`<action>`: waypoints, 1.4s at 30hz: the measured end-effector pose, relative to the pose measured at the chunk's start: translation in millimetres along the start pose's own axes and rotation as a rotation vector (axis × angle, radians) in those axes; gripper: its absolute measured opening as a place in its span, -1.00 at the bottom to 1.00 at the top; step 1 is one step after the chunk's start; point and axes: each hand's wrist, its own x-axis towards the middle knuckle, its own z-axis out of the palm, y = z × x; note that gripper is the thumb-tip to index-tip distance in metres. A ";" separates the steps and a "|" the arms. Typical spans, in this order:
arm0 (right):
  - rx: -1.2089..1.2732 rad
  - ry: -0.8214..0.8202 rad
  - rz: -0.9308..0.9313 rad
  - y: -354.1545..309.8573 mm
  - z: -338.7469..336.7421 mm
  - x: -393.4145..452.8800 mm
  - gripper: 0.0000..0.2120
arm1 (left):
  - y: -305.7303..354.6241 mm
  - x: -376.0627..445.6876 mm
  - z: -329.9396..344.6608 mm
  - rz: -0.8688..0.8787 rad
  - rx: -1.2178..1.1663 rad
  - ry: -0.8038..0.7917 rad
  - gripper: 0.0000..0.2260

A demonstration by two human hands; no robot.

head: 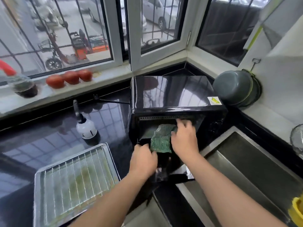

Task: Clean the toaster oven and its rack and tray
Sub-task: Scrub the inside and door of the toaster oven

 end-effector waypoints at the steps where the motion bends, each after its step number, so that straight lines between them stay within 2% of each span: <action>1: -0.038 -0.018 -0.080 5.7 9.6 -6.0 -0.56 | -10.8 -8.5 4.6 0.080 0.191 0.100 -0.79; 2: -0.076 -0.068 -0.190 12.2 20.3 -15.3 -0.58 | -20.5 -16.9 8.3 0.112 0.277 0.179 -0.75; 4: -0.138 -0.252 -0.389 21.1 35.9 -31.7 -0.59 | -35.0 -25.7 11.6 0.024 0.181 0.236 -0.65; 6: -0.181 -0.451 -0.446 24.5 43.5 -35.0 -0.47 | -43.8 -16.9 10.6 -0.117 0.005 0.186 -0.58; 7: -0.209 -0.501 -0.440 25.5 44.6 -34.5 -0.42 | -43.6 -11.4 8.5 -0.165 -0.045 0.105 -0.58; 11: -0.349 -0.356 -0.455 23.0 36.3 -32.6 -0.41 | -43.1 5.7 10.1 -0.252 -0.323 -0.056 -0.73; 14: -0.388 -0.367 -0.477 13.1 43.9 -18.1 -0.44 | -46.7 8.0 8.8 -0.317 -0.529 -0.117 -0.81; 17: -0.243 -0.421 -0.399 3.3 54.9 -15.1 -0.39 | -53.1 7.6 7.3 -0.319 -0.586 -0.152 -0.90; 21: -0.251 -0.299 -0.432 15.6 52.8 -24.0 -0.47 | -58.0 5.2 8.6 -0.286 -0.593 -0.157 -0.91; 23: -0.118 -0.210 -0.315 22.4 52.4 -19.6 -0.59 | -58.2 5.4 7.1 -0.283 -0.606 -0.169 -0.90; 25: 0.205 -0.048 0.000 25.2 48.2 -15.6 -0.79 | -58.4 5.2 4.2 -0.285 -0.611 -0.196 -0.89; 28: 0.681 0.252 0.548 21.1 41.0 -10.3 -0.80 | -57.9 6.6 -1.7 -0.290 -0.636 -0.237 -0.87; 29: 0.749 0.366 0.587 18.4 42.3 -8.9 -0.81 | -58.9 7.6 -3.1 -0.295 -0.648 -0.251 -0.87; 30: 0.739 0.422 0.536 13.8 45.0 -6.2 -0.78 | -59.1 7.8 -4.8 -0.301 -0.662 -0.264 -0.87; 31: 0.680 0.407 0.422 9.0 48.6 -1.5 -0.71 | -58.9 7.9 -6.0 -0.308 -0.672 -0.272 -0.87; 33: 0.426 0.203 0.150 4.6 63.2 14.6 -0.63 | -58.2 7.3 -6.7 -0.324 -0.696 -0.282 -0.87; 35: 0.149 -0.078 -0.028 3.9 77.0 30.8 -0.57 | -57.6 7.1 -7.1 -0.340 -0.704 -0.284 -0.87; 37: -0.034 -0.248 -0.223 6.1 82.9 34.6 -0.53 | -56.9 8.0 -7.8 -0.357 -0.702 -0.291 -0.87; 39: -0.129 -0.374 -0.396 4.7 84.2 30.3 -0.49 | -58.2 8.7 -8.5 -0.371 -0.709 -0.301 -0.89; 42: -0.123 -0.481 -0.459 -8.4 78.5 27.0 -0.47 | -58.5 8.0 -9.2 -0.379 -0.721 -0.302 -0.87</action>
